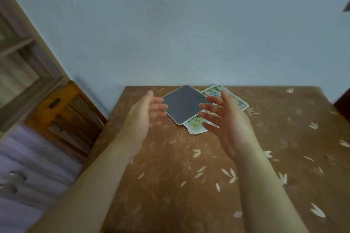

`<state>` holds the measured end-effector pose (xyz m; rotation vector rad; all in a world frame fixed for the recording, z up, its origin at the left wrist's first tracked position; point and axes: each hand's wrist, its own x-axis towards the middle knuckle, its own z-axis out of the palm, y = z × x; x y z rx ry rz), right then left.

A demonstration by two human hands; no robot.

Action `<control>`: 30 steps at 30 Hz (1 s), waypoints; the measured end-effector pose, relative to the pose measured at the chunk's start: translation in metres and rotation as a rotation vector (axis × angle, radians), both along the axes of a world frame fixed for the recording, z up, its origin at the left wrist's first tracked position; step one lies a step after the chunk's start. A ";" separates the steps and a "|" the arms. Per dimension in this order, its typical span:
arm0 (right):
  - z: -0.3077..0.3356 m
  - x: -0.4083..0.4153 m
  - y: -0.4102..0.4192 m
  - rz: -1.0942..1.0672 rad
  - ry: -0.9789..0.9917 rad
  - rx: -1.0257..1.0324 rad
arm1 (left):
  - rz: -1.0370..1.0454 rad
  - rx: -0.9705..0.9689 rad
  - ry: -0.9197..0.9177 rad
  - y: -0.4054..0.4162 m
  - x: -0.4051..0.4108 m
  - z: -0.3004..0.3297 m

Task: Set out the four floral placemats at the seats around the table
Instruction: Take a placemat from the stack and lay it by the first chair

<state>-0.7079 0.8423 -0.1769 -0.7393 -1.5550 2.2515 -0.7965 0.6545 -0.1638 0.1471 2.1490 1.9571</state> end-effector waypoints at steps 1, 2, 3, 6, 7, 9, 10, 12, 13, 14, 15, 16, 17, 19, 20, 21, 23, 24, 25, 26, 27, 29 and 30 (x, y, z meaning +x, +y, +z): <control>-0.002 -0.008 0.000 0.020 -0.003 -0.004 | 0.012 -0.004 -0.006 0.000 -0.006 -0.001; -0.005 -0.016 0.001 0.033 -0.004 -0.009 | 0.025 -0.001 -0.015 0.000 -0.014 -0.002; -0.006 -0.024 0.002 0.039 -0.005 -0.014 | 0.034 -0.002 -0.021 0.001 -0.021 -0.004; -0.010 -0.044 0.005 0.024 -0.012 -0.016 | 0.014 -0.022 -0.033 0.008 -0.044 -0.010; -0.011 -0.050 0.006 0.015 -0.019 -0.009 | 0.003 -0.017 -0.041 0.011 -0.051 -0.013; -0.013 -0.061 0.006 -0.004 -0.038 0.009 | -0.018 -0.004 -0.051 0.016 -0.068 -0.020; -0.014 -0.066 0.007 -0.016 -0.047 0.019 | -0.033 0.001 -0.053 0.019 -0.077 -0.025; -0.020 -0.079 0.011 -0.046 -0.068 0.032 | -0.062 0.003 -0.075 0.025 -0.095 -0.038; -0.025 -0.084 0.013 -0.066 -0.082 0.032 | -0.077 0.002 -0.095 0.029 -0.105 -0.047; -0.032 -0.090 0.015 -0.085 -0.097 0.032 | -0.092 0.002 -0.117 0.033 -0.113 -0.056; -0.040 -0.095 0.017 -0.098 -0.113 0.032 | -0.103 -0.002 -0.141 0.038 -0.121 -0.066; -0.048 -0.099 0.020 -0.105 -0.130 0.026 | -0.106 -0.008 -0.170 0.044 -0.128 -0.076; -0.057 -0.103 0.023 -0.109 -0.149 0.016 | -0.106 -0.014 -0.197 0.050 -0.134 -0.086; -0.075 -0.109 0.033 -0.117 -0.186 -0.011 | -0.113 -0.038 -0.235 0.066 -0.144 -0.107; -0.085 -0.112 0.040 -0.120 -0.203 -0.029 | -0.120 -0.063 -0.244 0.074 -0.147 -0.118; -0.096 -0.116 0.047 -0.125 -0.221 -0.047 | -0.129 -0.091 -0.244 0.083 -0.151 -0.131; -0.121 -0.124 0.063 -0.123 -0.260 -0.084 | -0.157 -0.159 -0.218 0.102 -0.159 -0.160; -0.135 -0.129 0.071 -0.114 -0.283 -0.106 | -0.177 -0.216 -0.199 0.112 -0.164 -0.176; -0.149 -0.133 0.079 -0.103 -0.309 -0.131 | -0.204 -0.288 -0.176 0.122 -0.168 -0.193; -0.163 -0.136 0.087 -0.090 -0.334 -0.160 | -0.237 -0.367 -0.149 0.133 -0.173 -0.210; -0.177 -0.138 0.094 -0.076 -0.355 -0.196 | -0.274 -0.456 -0.115 0.143 -0.179 -0.226; -0.203 -0.141 0.107 -0.060 -0.387 -0.274 | -0.346 -0.642 -0.020 0.163 -0.193 -0.256; -0.216 -0.142 0.113 -0.060 -0.398 -0.312 | -0.378 -0.725 0.039 0.174 -0.203 -0.269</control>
